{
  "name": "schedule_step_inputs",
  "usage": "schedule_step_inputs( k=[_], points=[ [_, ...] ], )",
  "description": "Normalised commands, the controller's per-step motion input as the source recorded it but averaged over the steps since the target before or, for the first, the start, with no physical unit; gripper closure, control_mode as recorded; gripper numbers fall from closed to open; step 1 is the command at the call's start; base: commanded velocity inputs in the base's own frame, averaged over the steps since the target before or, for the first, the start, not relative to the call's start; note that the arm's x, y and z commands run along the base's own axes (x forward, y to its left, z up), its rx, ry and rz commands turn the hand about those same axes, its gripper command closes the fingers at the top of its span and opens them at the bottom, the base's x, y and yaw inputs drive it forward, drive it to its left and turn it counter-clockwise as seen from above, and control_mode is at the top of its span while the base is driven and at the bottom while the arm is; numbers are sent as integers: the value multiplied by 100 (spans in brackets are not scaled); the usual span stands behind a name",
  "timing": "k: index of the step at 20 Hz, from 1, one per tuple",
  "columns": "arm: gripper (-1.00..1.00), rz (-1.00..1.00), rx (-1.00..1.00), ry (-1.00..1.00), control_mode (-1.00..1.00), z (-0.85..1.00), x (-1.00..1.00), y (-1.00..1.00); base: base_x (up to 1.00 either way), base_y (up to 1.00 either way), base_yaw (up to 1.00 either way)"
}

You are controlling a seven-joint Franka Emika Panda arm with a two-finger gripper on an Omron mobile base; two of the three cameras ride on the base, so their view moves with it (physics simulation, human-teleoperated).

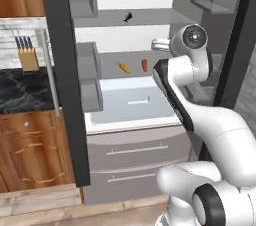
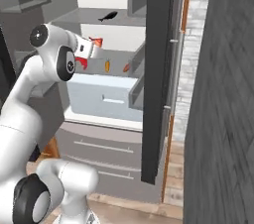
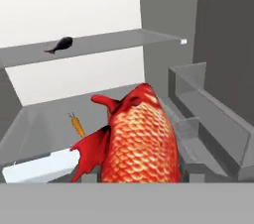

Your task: Place one carrot and one fish in each tupperware on the nearby counter, to pack two identical lunches.

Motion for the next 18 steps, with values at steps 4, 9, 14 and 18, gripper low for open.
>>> schedule_step_inputs(
  k=[4, 9, 14, 18],
  points=[
    [100, 0, 0, 0, 100, 0, 0, 0, -81, 34, 3],
    [100, 0, 0, 0, 100, 0, 0, 0, -14, 95, 0],
    [100, 0, 0, 0, 100, 0, 0, 0, -15, 100, 0],
    [100, 0, 0, 0, 100, 0, 0, 0, -19, 100, 0]
  ],
)
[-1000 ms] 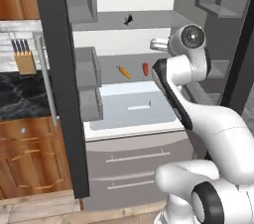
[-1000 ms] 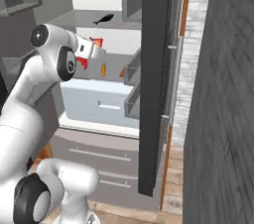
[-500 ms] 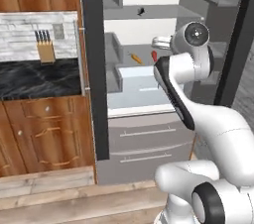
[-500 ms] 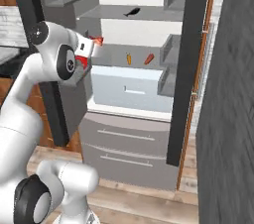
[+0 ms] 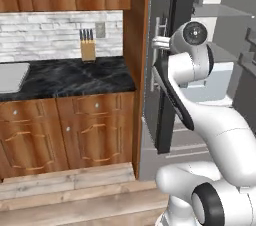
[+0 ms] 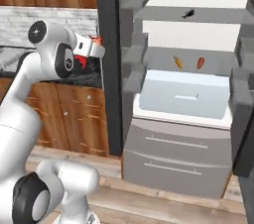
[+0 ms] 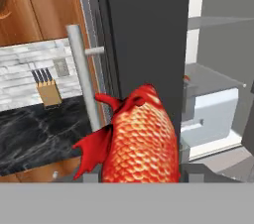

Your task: Place one carrot and one fish in each tupperware on the nearby counter, to pack two identical lunches.

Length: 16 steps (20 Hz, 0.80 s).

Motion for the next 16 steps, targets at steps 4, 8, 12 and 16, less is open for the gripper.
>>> schedule_step_inputs(
  k=[4, 8, 12, 16],
  points=[
    [100, 0, 0, 0, 100, 0, 0, 0, -8, 100, 0],
    [100, 0, 0, 0, 100, 0, 0, 0, 0, 100, 0],
    [100, 0, 0, 0, 100, 0, 0, 0, 7, 100, 0],
    [100, 0, 0, 0, 100, 0, 0, 0, 52, 100, -2]
  ],
)
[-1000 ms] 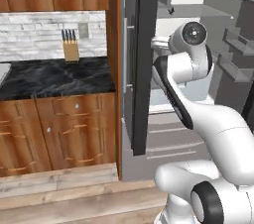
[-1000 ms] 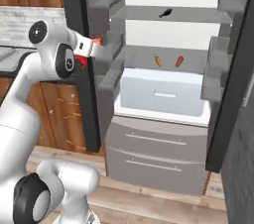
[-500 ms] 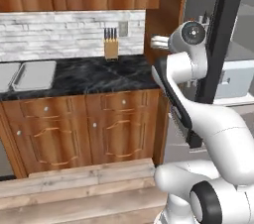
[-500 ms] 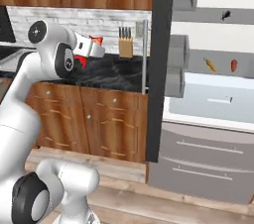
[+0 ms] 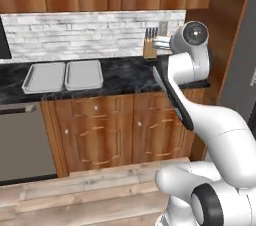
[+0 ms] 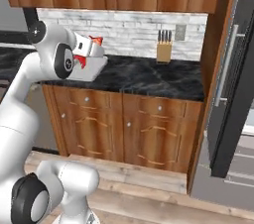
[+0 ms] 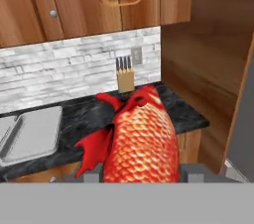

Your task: Place one carrot and one fish in each tupperware on the nearby counter, to pack two identical lunches.

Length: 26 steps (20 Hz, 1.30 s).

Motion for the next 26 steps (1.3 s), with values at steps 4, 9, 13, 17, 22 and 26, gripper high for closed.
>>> schedule_step_inputs(
  k=[4, 9, 13, 17, 22, 26],
  points=[
    [100, 0, 0, 0, 100, 0, 0, 0, 86, 96, 0],
    [100, 0, 0, 0, 100, 0, 0, 0, 100, 72, -1],
    [100, 0, 0, 0, 100, 0, 0, 0, 94, 49, 0],
    [100, 0, 0, 0, 100, 0, 0, 0, 79, 39, 0],
    [100, 0, 0, 2, -100, -23, -1, 1, 26, 17, -1],
    [100, 0, 0, 9, -100, -79, -4, 0, 0, 0, 0]
  ],
)
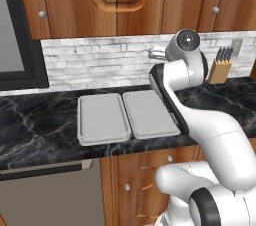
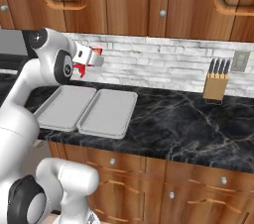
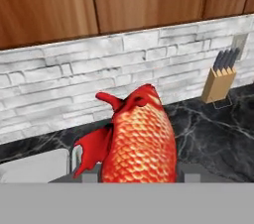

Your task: Place one carrot and one fish in each tupperware on the nearby counter, to pack two identical lunches.

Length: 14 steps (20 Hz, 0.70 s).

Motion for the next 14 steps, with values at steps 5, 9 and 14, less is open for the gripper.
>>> schedule_step_inputs(
  k=[5, 9, 14],
  points=[
    [100, 1, 2, 18, -100, -86, 9, 0, 0, 0, 0],
    [100, 4, 5, 24, -100, -97, 37, -1, 0, 0, 0],
    [100, 10, 6, 18, -100, -94, 54, -3, 0, 0, 0]
  ],
)
